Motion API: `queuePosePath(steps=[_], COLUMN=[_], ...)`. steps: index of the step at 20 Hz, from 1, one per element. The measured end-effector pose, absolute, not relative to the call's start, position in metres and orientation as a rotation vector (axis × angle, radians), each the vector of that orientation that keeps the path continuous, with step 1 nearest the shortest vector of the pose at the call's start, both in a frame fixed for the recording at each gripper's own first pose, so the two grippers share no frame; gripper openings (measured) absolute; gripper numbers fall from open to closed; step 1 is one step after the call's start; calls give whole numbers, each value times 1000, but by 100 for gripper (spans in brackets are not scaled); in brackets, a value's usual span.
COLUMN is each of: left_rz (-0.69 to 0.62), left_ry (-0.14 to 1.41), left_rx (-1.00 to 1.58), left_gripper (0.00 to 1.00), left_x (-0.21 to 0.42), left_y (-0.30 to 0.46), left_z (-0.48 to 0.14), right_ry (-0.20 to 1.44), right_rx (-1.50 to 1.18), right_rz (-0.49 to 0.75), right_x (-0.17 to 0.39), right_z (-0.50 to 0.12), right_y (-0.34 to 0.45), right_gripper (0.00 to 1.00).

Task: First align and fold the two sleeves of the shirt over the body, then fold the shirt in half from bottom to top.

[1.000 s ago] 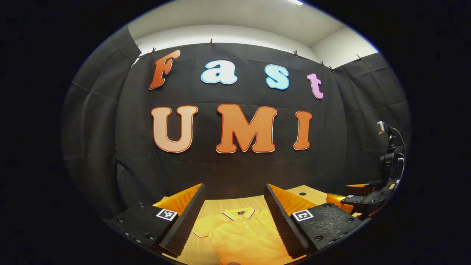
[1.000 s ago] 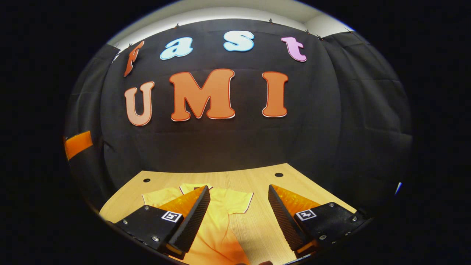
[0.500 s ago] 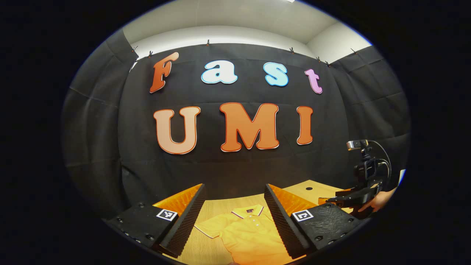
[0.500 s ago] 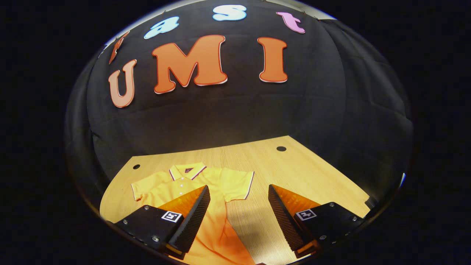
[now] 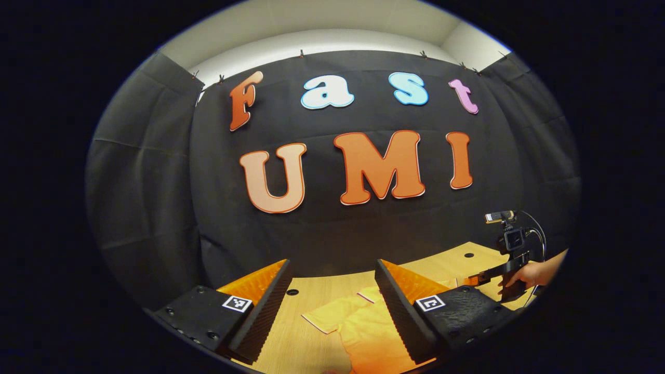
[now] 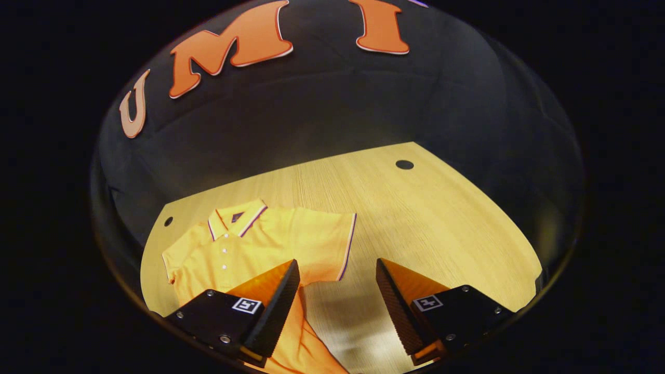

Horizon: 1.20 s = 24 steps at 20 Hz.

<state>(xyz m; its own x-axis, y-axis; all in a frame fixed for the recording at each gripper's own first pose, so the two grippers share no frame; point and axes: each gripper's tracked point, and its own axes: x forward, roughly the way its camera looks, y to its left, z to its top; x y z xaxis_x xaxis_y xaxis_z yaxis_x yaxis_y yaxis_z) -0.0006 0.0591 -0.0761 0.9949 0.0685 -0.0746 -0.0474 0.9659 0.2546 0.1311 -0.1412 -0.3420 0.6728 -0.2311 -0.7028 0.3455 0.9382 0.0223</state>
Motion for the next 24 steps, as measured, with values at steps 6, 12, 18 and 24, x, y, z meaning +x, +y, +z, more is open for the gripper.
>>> queuePosePath(steps=[6,12,18,24], left_rz=[146,216,262,283], left_ry=[146,192,230,263], left_rx=[247,272,276,267], left_gripper=[99,98,98,98], left_x=[0,-3,0,8], left_y=[67,73,76,74], left_z=[-92,-104,-114,-125], right_ry=[958,1086,1228,1260], right_rx=[184,174,191,76], right_rz=[-300,-273,-283,-255], right_x=[164,193,191,195], right_z=[-383,-409,-445,-448], right_y=[-148,-160,-160,-164], right_gripper=[86,84,71,37])
